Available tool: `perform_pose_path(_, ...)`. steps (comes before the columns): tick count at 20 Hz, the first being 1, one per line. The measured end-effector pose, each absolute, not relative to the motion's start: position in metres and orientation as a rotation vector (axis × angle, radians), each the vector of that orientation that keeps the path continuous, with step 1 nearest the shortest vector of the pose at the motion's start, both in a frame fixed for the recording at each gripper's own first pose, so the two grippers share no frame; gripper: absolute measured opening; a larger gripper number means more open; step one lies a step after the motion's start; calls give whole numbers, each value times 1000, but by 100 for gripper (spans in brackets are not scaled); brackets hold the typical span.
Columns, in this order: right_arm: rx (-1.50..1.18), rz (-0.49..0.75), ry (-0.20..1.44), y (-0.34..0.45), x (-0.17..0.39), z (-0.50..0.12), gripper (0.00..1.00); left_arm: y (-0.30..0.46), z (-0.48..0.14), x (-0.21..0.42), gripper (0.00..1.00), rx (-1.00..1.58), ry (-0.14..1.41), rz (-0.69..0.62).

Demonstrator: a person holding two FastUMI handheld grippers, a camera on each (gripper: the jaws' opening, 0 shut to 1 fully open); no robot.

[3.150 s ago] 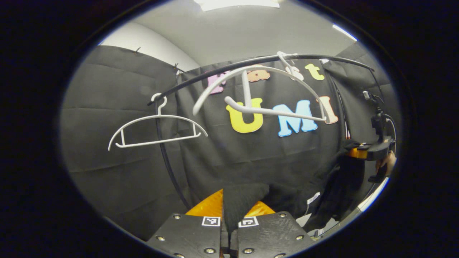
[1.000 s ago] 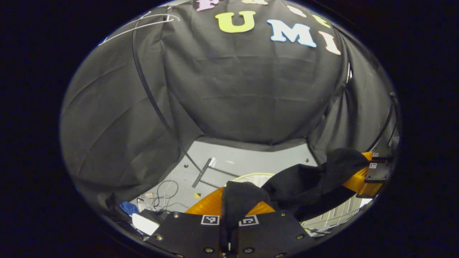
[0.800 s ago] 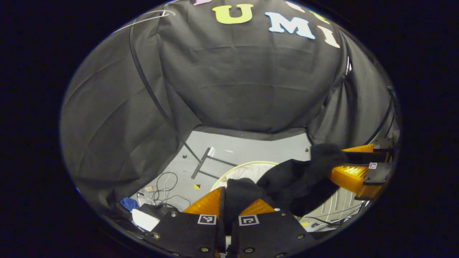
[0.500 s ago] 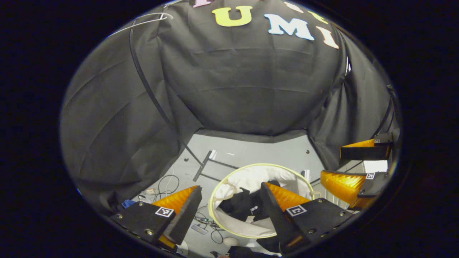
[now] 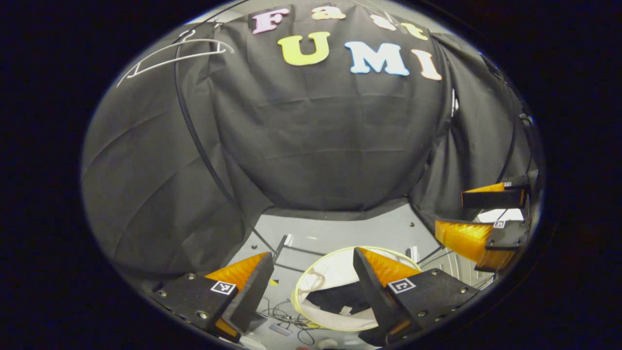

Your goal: Grasp the clothes on the hanger with both hands and then place them into the laundry hamper below.

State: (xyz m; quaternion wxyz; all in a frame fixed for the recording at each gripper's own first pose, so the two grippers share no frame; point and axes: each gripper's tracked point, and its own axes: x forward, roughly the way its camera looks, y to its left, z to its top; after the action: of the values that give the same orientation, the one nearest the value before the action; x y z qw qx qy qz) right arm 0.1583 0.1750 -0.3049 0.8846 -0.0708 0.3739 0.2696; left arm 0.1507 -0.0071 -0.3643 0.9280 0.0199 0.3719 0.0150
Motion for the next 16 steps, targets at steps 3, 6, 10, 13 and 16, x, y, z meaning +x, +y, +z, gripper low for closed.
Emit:
perform_pose_path(3, -94, 485, 699, 175, 154, -266, 100, 10, -324, 147, 98, 24, 684, 13)
perform_pose_path(6, -49, 423, 618, 177, 143, -224, 100, 27, -282, 145, 95, -12, 610, -7)
perform_pose_path(10, -7, 334, 506, 170, 125, -170, 97, 47, -223, 141, 98, -17, 489, -46)
perform_pose_path(13, 18, 271, 428, 159, 112, -131, 100, 51, -176, 138, 98, -34, 395, -81)
perform_pose_path(16, 26, 251, 362, 150, 99, -92, 97, 58, -134, 126, 98, -53, 296, -99)
